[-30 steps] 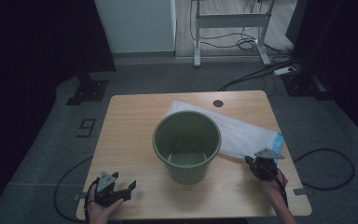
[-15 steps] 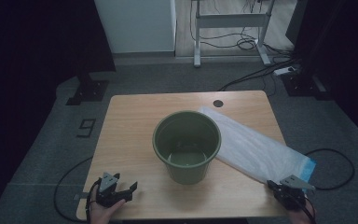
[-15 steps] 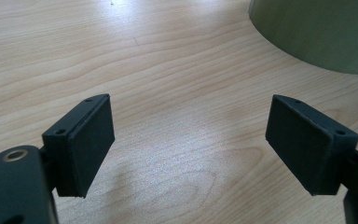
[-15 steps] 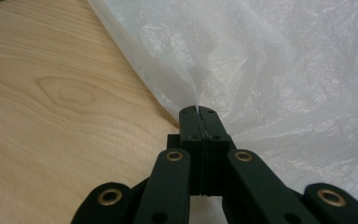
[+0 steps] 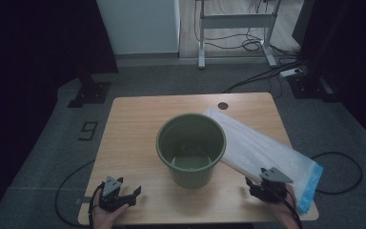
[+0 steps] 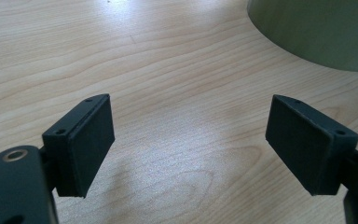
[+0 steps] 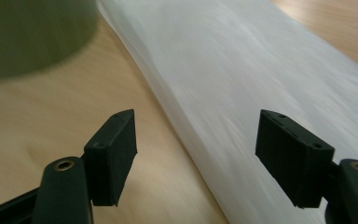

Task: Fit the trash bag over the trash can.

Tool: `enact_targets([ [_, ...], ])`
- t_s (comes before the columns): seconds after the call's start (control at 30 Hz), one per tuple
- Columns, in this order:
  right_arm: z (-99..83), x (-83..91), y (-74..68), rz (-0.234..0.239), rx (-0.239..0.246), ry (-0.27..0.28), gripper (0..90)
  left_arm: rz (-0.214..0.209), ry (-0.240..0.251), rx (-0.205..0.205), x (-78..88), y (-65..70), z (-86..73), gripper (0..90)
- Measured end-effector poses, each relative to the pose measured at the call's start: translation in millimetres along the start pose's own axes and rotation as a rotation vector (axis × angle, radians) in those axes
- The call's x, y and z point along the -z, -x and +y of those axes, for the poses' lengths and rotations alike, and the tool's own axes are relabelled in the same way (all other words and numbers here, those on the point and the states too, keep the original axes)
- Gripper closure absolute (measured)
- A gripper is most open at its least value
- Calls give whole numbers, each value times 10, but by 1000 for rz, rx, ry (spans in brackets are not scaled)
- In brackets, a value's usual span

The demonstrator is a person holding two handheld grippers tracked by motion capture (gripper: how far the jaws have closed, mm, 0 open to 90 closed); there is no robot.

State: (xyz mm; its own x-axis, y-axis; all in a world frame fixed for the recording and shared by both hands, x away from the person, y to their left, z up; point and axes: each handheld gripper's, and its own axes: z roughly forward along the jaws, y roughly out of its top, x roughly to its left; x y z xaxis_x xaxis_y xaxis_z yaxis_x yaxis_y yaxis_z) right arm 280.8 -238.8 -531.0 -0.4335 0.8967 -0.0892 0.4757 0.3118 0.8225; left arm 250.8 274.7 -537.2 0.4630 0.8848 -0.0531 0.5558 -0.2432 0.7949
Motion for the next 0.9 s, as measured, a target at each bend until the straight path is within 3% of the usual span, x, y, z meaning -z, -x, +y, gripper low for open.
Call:
enact_targets([
  [0.1,159,-282,-51,47,-19,-9,267,2,5,10,9,-19,0,153],
  [0.3,415,-737,-172,76,-12,-25,245,-1,12,19,10,-54,5,152],
  [0.43,465,-900,-197,85,-14,-53,244,-5,23,35,26,-81,9,153],
  [0.53,433,-992,-196,68,-10,-99,243,-6,25,38,30,-93,10,153],
  [0.63,437,-1013,-185,52,-26,-100,273,-26,38,60,36,-100,15,153],
  [0.7,451,-1022,-176,49,-40,-106,334,-29,41,62,42,-102,16,153],
  [0.9,457,-1045,-76,39,-72,-87,677,-22,25,48,22,-86,4,154],
])
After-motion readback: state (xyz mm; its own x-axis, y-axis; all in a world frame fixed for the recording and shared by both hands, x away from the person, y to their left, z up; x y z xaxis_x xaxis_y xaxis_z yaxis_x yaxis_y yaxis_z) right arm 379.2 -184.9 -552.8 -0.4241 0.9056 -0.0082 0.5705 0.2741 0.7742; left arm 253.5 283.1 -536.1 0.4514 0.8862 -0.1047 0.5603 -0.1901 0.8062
